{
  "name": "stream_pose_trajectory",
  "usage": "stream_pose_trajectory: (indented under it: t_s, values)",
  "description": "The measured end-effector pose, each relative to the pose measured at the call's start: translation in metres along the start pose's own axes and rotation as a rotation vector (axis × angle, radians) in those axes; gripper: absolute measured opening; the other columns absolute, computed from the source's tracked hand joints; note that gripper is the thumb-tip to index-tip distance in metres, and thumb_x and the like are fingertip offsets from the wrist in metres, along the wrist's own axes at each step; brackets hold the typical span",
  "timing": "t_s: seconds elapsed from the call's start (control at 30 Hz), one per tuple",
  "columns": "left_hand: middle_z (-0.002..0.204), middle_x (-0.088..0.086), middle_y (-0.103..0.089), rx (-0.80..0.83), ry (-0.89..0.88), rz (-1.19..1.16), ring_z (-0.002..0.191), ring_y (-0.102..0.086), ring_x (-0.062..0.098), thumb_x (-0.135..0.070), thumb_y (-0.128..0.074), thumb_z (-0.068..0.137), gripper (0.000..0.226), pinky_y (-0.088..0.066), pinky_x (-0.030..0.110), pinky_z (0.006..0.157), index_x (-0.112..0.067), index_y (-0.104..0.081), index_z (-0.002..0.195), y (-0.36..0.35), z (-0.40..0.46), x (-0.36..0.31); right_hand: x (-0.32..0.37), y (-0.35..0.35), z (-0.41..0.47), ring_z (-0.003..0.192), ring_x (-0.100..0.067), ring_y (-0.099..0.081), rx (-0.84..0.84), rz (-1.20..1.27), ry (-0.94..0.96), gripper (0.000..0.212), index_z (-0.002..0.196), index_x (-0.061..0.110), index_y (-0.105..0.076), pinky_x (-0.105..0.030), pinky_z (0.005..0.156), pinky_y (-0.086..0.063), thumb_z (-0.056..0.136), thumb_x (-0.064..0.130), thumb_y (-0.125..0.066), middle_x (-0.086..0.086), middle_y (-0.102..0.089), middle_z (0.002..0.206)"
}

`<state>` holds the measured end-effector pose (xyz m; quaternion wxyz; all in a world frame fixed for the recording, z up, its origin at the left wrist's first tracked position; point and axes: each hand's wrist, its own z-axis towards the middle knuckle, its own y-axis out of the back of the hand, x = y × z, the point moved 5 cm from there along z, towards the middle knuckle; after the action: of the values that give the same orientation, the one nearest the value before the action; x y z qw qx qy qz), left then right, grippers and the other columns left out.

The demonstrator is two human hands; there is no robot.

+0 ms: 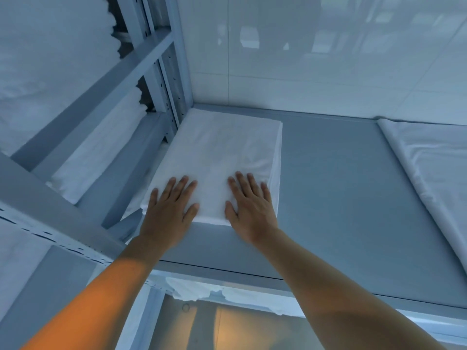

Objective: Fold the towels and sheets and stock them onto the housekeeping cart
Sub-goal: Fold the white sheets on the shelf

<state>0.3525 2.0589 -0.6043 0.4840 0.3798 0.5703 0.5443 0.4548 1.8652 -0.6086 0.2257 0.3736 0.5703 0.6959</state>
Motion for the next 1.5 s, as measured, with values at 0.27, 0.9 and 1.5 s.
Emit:
stream_pose_trajectory:
  t_s: [0.27, 0.9, 1.5]
  values:
    - [0.169, -0.004, -0.026, 0.030, 0.000, -0.113, 0.157, -0.021, 0.024, -0.049, -0.027, 0.105, 0.057, -0.021, 0.058, 0.122, -0.032, -0.034, 0.159, 0.013, -0.013, -0.078, -0.038, 0.018, -0.036, 0.159, -0.018, 0.005, 0.067, 0.082, 0.022, 0.065, 0.165, 0.030, -0.010, -0.049, 0.127, 0.000, 0.106, 0.052, -0.028, 0.008, 0.002, 0.172]
    - [0.168, -0.004, -0.026, 0.130, -0.429, -0.262, 0.156, -0.018, 0.023, -0.046, -0.037, 0.107, 0.054, -0.023, 0.055, 0.121, -0.032, -0.031, 0.159, -0.044, -0.002, -0.577, -0.477, 0.184, -0.301, 0.159, -0.018, 0.000, -0.054, -0.020, -0.411, 0.062, 0.163, 0.029, -0.018, -0.052, 0.127, -0.009, 0.107, 0.050, -0.029, 0.009, -0.007, 0.172]
    - [0.169, 0.003, -0.026, 0.095, -0.441, -0.109, 0.155, -0.025, 0.028, -0.055, -0.023, 0.098, 0.068, -0.024, 0.050, 0.123, -0.029, -0.030, 0.161, -0.094, 0.003, -0.636, -0.501, 0.153, -0.314, 0.157, -0.020, 0.017, 0.018, -0.036, -0.358, 0.071, 0.164, 0.031, -0.002, -0.048, 0.127, 0.005, 0.102, 0.059, -0.018, 0.008, 0.010, 0.172]
